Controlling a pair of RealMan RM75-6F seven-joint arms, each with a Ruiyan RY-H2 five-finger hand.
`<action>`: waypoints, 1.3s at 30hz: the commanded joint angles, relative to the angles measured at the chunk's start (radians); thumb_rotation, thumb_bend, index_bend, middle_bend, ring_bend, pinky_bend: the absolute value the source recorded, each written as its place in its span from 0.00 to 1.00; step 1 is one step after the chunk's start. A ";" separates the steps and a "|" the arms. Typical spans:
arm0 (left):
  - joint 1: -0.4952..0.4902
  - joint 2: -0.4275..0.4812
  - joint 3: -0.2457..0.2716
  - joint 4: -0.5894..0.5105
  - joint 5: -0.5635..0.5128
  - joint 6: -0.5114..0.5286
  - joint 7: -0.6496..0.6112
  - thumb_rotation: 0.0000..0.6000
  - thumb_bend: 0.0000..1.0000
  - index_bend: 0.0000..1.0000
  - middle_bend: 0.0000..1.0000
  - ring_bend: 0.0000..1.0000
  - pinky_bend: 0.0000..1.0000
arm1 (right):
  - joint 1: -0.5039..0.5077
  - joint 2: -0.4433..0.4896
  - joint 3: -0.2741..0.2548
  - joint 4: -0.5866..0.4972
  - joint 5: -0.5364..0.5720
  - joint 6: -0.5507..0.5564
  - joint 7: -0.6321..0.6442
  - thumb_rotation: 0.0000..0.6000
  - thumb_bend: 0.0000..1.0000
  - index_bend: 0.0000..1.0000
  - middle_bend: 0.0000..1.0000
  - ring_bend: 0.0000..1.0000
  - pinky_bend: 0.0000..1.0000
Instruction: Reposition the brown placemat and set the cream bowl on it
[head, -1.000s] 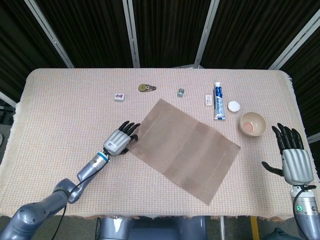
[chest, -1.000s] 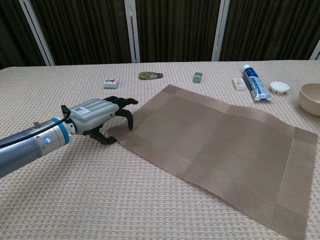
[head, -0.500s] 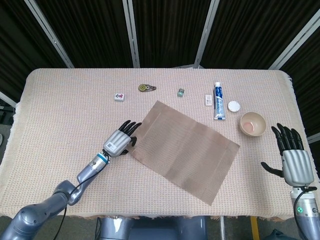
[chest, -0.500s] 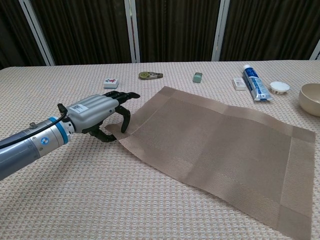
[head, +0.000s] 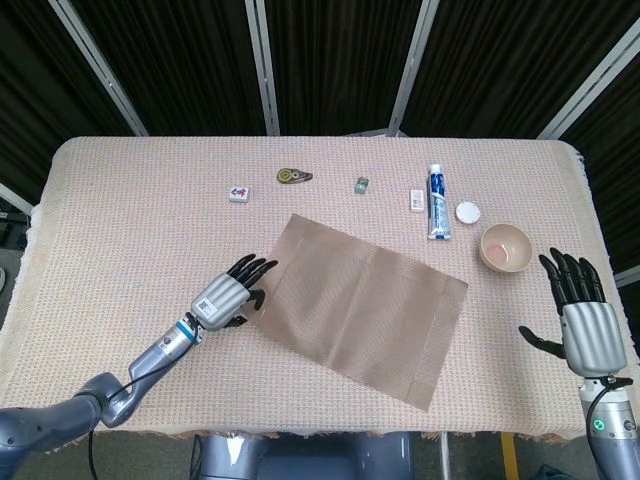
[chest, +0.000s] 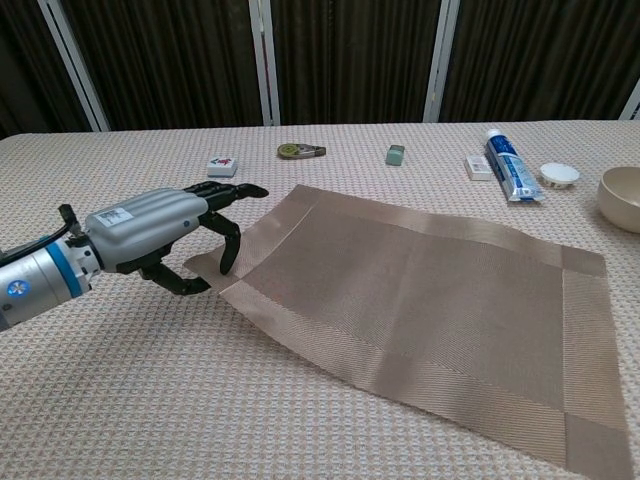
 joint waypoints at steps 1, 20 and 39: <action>0.024 0.164 0.050 -0.256 0.004 -0.035 0.125 1.00 0.44 0.70 0.00 0.00 0.00 | -0.001 -0.003 -0.002 -0.005 -0.006 0.004 -0.010 1.00 0.00 0.00 0.00 0.00 0.00; 0.088 0.398 0.168 -0.747 -0.052 -0.184 0.516 1.00 0.44 0.69 0.00 0.00 0.00 | -0.011 -0.004 -0.002 -0.019 -0.028 0.022 -0.037 1.00 0.00 0.00 0.00 0.00 0.00; 0.137 0.431 0.182 -0.793 -0.051 -0.199 0.562 1.00 0.43 0.68 0.00 0.00 0.00 | -0.016 0.001 0.001 -0.025 -0.037 0.026 -0.035 1.00 0.00 0.00 0.00 0.00 0.00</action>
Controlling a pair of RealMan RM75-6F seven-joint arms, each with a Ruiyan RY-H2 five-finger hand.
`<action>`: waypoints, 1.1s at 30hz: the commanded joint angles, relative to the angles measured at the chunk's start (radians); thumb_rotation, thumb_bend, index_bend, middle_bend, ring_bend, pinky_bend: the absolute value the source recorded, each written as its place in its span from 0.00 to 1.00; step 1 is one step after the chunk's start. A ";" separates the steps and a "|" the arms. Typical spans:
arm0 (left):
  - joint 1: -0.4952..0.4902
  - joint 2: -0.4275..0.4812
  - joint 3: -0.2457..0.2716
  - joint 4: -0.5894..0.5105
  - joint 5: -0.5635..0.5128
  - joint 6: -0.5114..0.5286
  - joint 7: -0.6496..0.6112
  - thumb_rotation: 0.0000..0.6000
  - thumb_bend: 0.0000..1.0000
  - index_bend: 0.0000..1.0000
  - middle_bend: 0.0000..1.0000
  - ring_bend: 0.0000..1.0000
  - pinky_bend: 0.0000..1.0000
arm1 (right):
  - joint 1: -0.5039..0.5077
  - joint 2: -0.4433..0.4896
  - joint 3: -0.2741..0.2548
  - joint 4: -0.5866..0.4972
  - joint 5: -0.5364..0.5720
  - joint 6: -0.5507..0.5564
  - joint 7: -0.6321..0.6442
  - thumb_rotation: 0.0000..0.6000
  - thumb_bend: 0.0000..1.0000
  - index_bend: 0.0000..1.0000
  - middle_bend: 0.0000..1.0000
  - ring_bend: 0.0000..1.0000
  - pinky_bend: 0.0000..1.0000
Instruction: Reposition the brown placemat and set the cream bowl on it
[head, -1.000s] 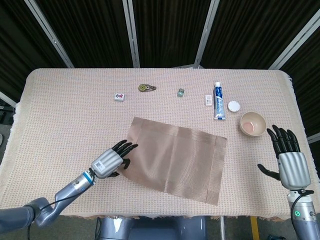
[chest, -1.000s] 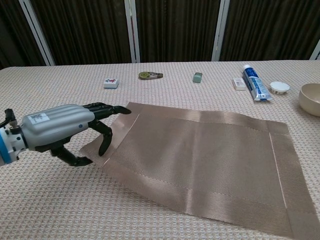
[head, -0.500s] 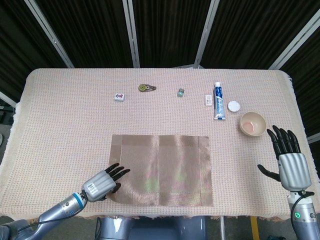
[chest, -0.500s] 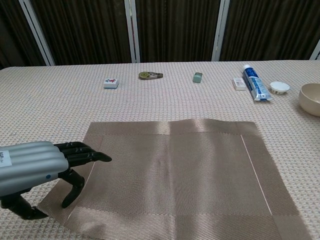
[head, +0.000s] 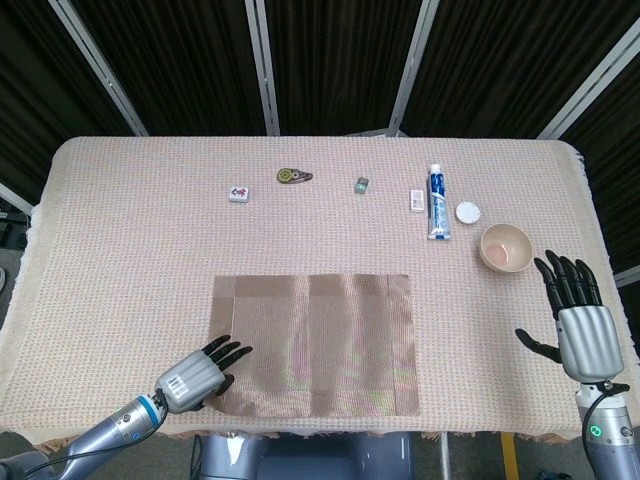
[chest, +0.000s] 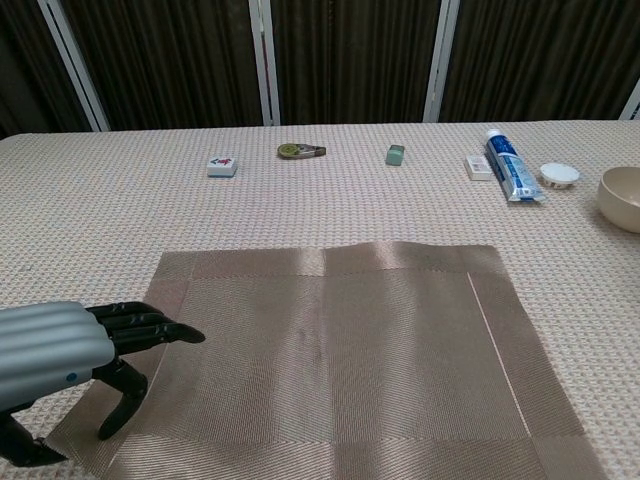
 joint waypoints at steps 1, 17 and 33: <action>0.004 0.002 -0.002 -0.005 0.000 -0.002 0.004 1.00 0.42 0.65 0.00 0.00 0.00 | 0.000 0.001 0.000 -0.001 0.000 0.000 0.001 1.00 0.00 0.00 0.00 0.00 0.00; 0.059 0.127 -0.029 -0.065 0.040 0.148 -0.079 1.00 0.00 0.00 0.00 0.00 0.00 | -0.003 0.002 0.004 0.001 0.011 -0.007 -0.001 1.00 0.00 0.00 0.00 0.00 0.00; 0.246 0.171 -0.245 -0.148 -0.207 0.520 0.035 1.00 0.00 0.00 0.00 0.00 0.00 | 0.084 -0.010 0.042 0.048 0.136 -0.209 -0.020 1.00 0.00 0.07 0.00 0.00 0.00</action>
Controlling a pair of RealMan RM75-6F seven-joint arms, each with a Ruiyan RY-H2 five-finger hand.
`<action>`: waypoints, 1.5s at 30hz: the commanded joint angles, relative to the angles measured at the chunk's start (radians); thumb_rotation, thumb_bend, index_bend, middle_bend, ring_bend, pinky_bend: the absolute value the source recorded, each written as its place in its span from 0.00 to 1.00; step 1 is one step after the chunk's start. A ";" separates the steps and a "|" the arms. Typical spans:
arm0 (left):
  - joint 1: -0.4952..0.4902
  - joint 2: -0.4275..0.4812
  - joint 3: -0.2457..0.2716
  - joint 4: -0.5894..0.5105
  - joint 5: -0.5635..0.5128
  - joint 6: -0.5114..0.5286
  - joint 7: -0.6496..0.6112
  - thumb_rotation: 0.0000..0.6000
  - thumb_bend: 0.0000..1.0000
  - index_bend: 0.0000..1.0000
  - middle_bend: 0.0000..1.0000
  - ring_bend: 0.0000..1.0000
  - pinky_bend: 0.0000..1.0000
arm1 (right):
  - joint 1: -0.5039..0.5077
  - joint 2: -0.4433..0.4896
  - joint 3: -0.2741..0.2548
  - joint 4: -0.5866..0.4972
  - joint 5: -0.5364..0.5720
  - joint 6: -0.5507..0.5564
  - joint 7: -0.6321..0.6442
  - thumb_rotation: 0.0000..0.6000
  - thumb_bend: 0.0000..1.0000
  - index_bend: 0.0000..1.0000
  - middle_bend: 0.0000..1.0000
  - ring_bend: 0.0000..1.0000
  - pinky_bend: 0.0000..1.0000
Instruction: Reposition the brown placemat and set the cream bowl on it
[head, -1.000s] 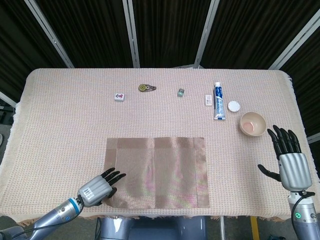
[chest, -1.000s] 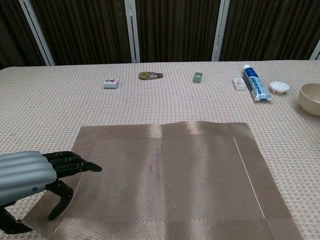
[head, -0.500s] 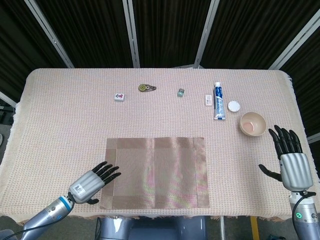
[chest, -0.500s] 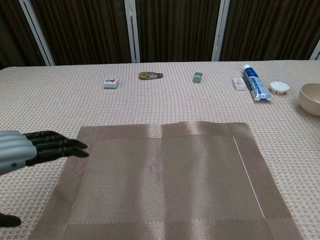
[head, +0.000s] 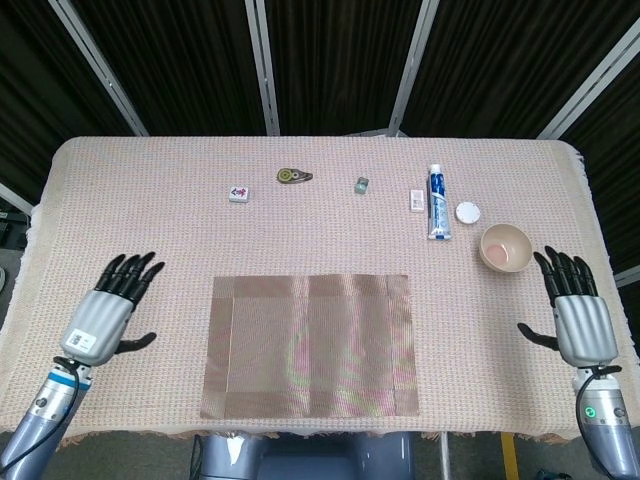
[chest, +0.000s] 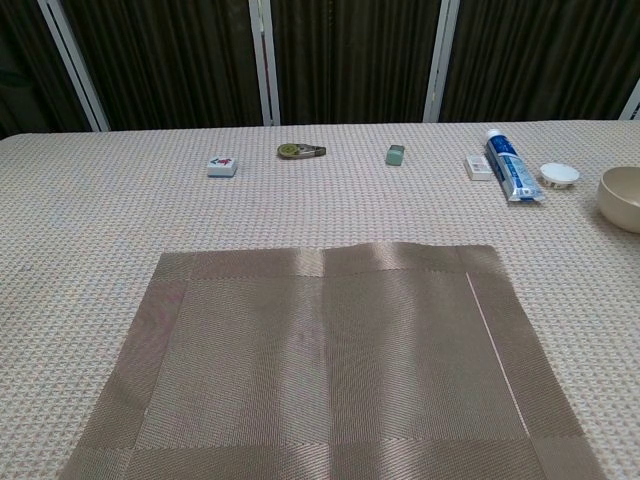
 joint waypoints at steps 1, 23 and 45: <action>0.056 -0.031 -0.064 0.011 -0.066 0.096 0.060 1.00 0.00 0.00 0.00 0.00 0.00 | 0.052 0.003 0.017 0.020 0.033 -0.087 0.005 1.00 0.00 0.09 0.00 0.00 0.00; 0.094 -0.033 -0.134 0.051 -0.146 0.089 0.053 1.00 0.00 0.00 0.00 0.00 0.00 | 0.331 -0.245 0.067 0.550 0.329 -0.590 -0.102 1.00 0.00 0.31 0.00 0.00 0.00; 0.100 -0.037 -0.151 0.056 -0.151 0.062 0.051 1.00 0.00 0.00 0.00 0.00 0.00 | 0.396 -0.434 0.025 0.869 0.244 -0.624 -0.021 1.00 0.36 0.65 0.00 0.00 0.00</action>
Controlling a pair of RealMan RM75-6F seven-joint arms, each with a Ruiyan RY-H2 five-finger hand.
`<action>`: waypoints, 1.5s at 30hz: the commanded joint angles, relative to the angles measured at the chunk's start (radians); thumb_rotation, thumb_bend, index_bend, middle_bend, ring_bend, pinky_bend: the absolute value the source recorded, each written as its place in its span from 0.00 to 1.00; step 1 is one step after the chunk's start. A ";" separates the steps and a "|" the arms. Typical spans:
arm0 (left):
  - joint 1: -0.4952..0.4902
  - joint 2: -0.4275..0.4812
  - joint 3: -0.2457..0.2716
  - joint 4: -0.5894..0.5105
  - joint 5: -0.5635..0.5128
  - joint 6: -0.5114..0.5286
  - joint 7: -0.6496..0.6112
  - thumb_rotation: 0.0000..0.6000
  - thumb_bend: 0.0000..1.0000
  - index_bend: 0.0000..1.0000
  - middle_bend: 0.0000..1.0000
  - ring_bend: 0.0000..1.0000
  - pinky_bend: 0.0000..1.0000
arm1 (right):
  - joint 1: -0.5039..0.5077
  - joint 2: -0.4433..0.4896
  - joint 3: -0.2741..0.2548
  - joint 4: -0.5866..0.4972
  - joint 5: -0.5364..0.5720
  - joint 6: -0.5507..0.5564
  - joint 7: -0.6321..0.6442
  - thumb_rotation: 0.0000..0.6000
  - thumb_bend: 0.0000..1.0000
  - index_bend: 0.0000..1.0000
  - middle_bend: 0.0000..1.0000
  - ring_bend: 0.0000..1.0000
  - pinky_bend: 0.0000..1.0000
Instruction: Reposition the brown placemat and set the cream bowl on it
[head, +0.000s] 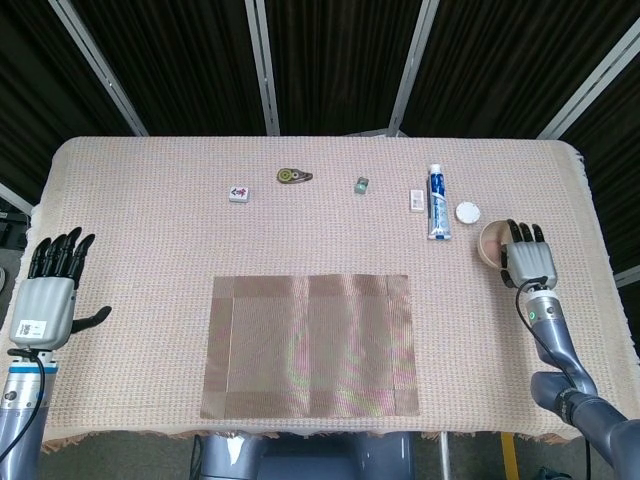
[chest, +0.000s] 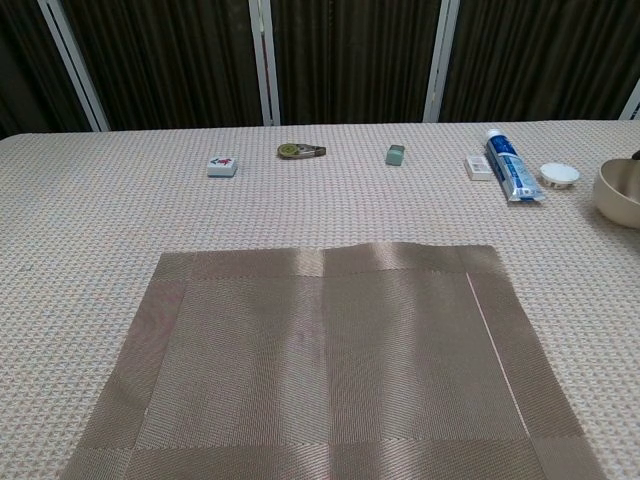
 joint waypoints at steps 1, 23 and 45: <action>0.001 -0.001 -0.001 0.000 0.002 0.000 0.000 1.00 0.00 0.00 0.00 0.00 0.00 | 0.004 -0.012 -0.007 0.015 -0.017 0.005 0.021 1.00 0.36 0.66 0.00 0.00 0.00; 0.011 0.025 0.002 -0.030 0.049 -0.038 -0.058 1.00 0.00 0.00 0.00 0.00 0.00 | -0.017 0.298 -0.133 -0.628 -0.365 0.322 -0.056 1.00 0.40 0.72 0.00 0.00 0.00; 0.031 0.063 -0.020 -0.021 0.005 -0.061 -0.116 1.00 0.00 0.00 0.00 0.00 0.00 | 0.260 0.121 -0.101 -0.859 -0.414 -0.037 -0.482 1.00 0.40 0.72 0.00 0.00 0.00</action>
